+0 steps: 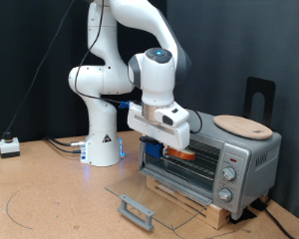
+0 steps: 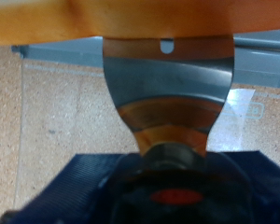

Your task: Make a piece of toast with the oven

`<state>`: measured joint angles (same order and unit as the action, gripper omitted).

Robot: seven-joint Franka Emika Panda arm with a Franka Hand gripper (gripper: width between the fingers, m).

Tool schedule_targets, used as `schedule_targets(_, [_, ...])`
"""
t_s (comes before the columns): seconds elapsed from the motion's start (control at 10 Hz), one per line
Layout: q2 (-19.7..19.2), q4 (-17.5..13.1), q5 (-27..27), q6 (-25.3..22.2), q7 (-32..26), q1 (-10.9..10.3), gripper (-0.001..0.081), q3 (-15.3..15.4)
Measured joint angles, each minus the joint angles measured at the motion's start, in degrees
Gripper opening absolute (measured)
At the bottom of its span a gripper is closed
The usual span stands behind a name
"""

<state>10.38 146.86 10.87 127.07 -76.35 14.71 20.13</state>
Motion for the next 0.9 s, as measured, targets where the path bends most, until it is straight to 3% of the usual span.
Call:
schedule_targets(0.5, [-0.39, -0.76, -2.00, -1.39, 2.49, 0.00, 0.0424, 0.39])
schedule_targets(0.7, [-0.64, -0.71, 2.88, -1.36, 2.46, 0.01, 0.0424, 0.09])
schedule_targets(0.9, [-0.67, -0.37, 7.84, -2.23, 1.14, 1.40, 0.0424, -2.76])
